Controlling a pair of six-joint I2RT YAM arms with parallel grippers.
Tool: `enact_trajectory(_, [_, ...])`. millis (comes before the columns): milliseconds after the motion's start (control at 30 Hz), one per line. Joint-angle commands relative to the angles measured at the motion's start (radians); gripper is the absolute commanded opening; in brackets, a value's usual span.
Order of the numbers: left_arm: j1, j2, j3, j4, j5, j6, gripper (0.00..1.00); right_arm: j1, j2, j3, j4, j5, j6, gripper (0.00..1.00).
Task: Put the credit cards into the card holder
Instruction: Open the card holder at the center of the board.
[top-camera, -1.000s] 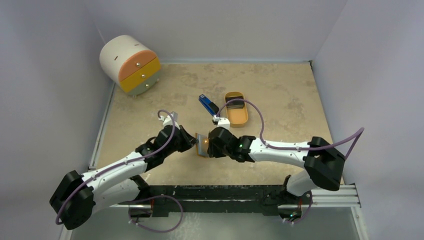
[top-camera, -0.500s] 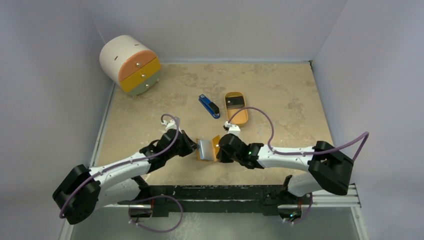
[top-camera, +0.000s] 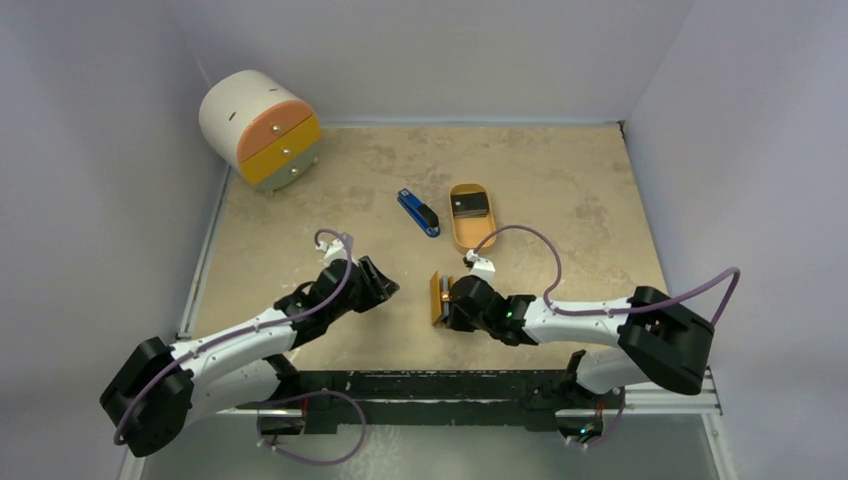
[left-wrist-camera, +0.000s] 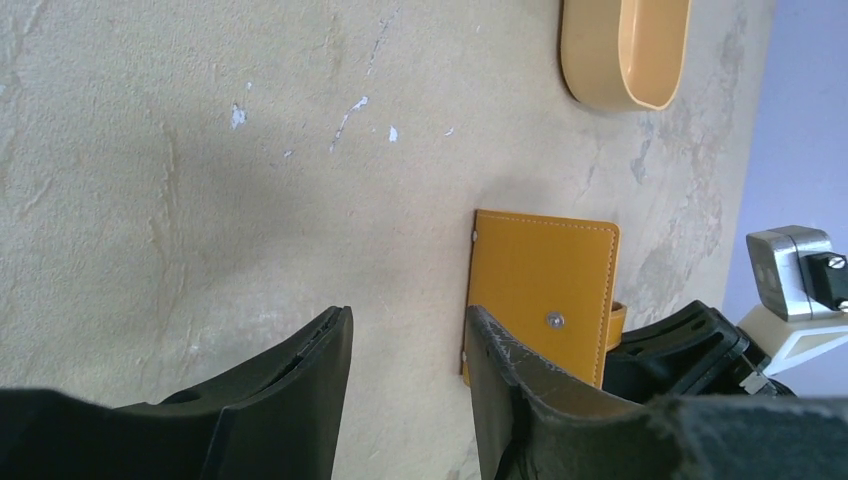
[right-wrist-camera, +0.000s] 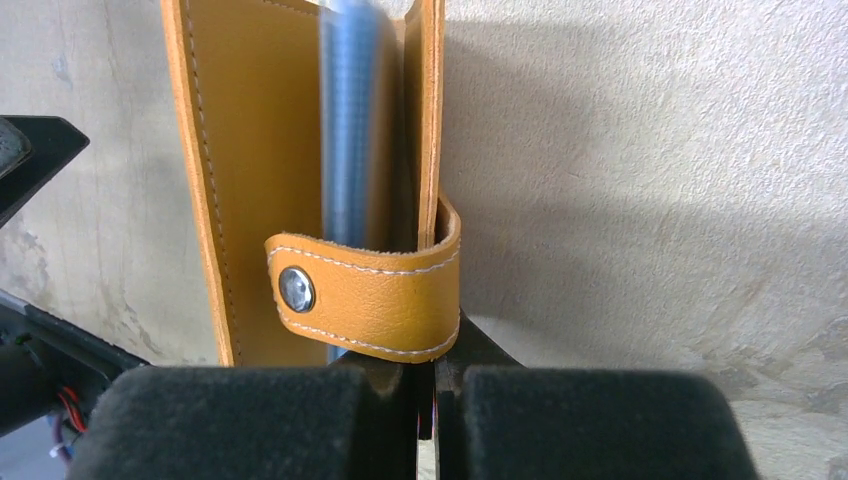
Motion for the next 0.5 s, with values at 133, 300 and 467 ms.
enact_trajectory(133, [-0.005,-0.002,0.060,0.124,0.073,-0.007,0.52,0.000,-0.005,0.006,-0.010,0.069,0.025,0.00])
enact_trajectory(300, [-0.075,0.090,0.103,0.213,0.107,0.035,0.66,0.001,-0.012,0.024,-0.045,0.089,0.007,0.00])
enact_trajectory(467, [-0.139,0.165,0.147,0.270,0.080,0.046,0.70,0.002,-0.012,0.048,-0.082,0.104,-0.017,0.00])
